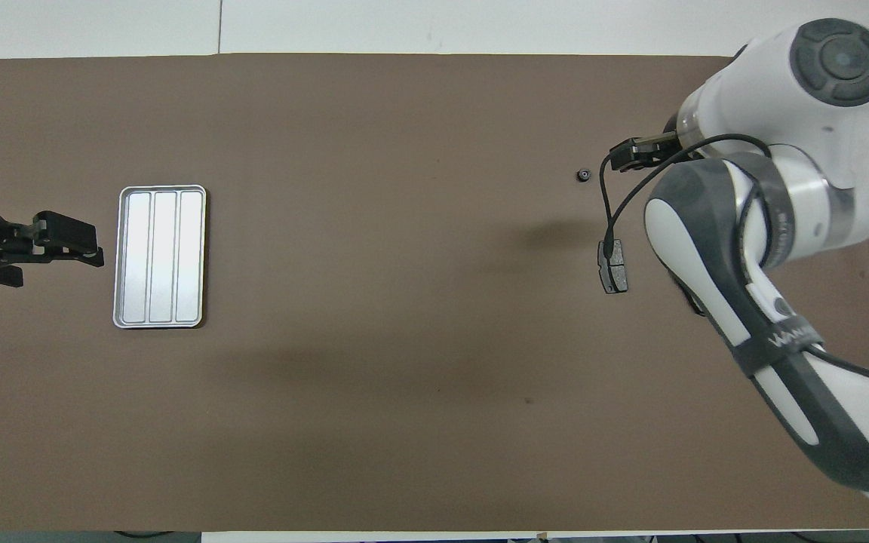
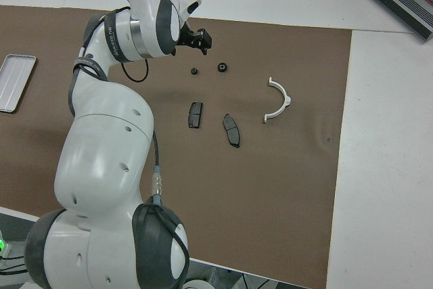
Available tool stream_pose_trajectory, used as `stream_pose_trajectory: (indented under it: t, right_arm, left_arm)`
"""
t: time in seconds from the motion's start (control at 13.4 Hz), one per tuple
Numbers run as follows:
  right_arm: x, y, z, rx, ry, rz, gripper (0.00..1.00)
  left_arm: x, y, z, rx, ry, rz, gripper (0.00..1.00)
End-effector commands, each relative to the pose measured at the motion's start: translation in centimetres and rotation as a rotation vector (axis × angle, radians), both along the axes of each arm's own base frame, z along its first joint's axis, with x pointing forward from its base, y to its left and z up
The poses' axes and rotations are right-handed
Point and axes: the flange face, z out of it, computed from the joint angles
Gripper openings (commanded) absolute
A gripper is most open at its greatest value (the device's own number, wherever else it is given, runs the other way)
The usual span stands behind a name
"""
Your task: Place bearing gear from tray to pile
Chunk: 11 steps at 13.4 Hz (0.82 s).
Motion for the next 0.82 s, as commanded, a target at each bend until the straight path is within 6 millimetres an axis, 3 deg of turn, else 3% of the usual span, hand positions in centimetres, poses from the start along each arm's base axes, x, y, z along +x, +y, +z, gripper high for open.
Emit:
stream_pose_trajectory:
  t: [0.0,0.22,0.37,0.6,0.74]
  right_arm:
    - [-4.6,-1.8,6.2,0.002,0.038,0.016,1.00]
    - [-8.4,-3.5,11.6,0.023,0.049,0.037,1.00]
    - [-10.4,-4.9,13.9,0.021,0.053,0.028,1.00]
    - [-12.0,-7.3,15.6,0.019,0.063,-0.021,1.00]
    - [-12.9,-7.7,16.2,0.017,0.088,-0.030,1.00]
  left_arm:
    - [-0.4,0.0,0.7,-0.012,-0.004,-0.006,1.00]
    - [-0.4,0.0,0.7,-0.012,-0.003,-0.004,1.00]
    - [-0.4,0.0,0.7,-0.012,-0.003,-0.004,1.00]
    - [-0.4,0.0,0.7,-0.012,-0.004,-0.006,1.00]
    - [-0.4,0.0,0.7,-0.012,-0.004,-0.006,1.00]
